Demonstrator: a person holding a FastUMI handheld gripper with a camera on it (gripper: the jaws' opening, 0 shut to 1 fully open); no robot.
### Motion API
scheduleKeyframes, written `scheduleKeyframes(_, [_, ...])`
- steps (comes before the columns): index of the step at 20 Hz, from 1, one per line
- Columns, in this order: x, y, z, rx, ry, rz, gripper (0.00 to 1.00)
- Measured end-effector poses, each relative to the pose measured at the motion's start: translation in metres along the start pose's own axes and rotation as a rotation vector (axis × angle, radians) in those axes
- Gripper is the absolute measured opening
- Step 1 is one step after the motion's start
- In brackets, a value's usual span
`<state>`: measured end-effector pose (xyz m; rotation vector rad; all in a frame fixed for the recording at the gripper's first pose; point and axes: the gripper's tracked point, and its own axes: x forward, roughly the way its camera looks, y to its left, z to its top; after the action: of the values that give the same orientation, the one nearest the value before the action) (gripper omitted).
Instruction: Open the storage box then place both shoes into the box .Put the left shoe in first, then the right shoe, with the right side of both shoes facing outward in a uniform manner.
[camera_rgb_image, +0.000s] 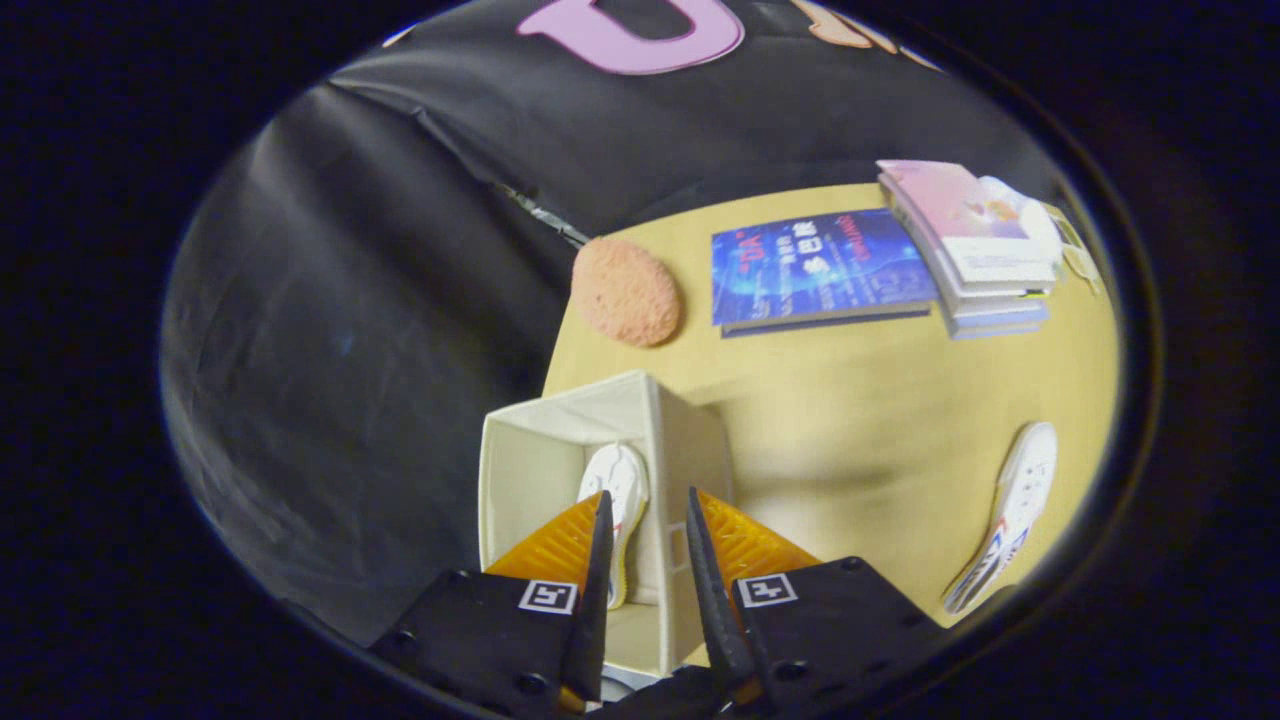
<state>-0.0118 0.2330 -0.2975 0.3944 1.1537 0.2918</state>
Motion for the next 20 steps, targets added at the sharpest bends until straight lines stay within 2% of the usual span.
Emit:
scheduleKeyframes(4, [-0.036, -0.078, 0.022, 0.058, -0.063, -0.077, 0.44])
scheduleKeyframes(8, [-0.056, -0.169, 0.014, 0.107, -0.072, -0.193, 0.44])
scheduleKeyframes(14, [-0.077, -0.28, -0.032, 0.176, -0.01, -0.335, 0.44])
scheduleKeyframes(20, [-0.074, -0.347, -0.085, 0.235, 0.079, -0.414, 0.44])
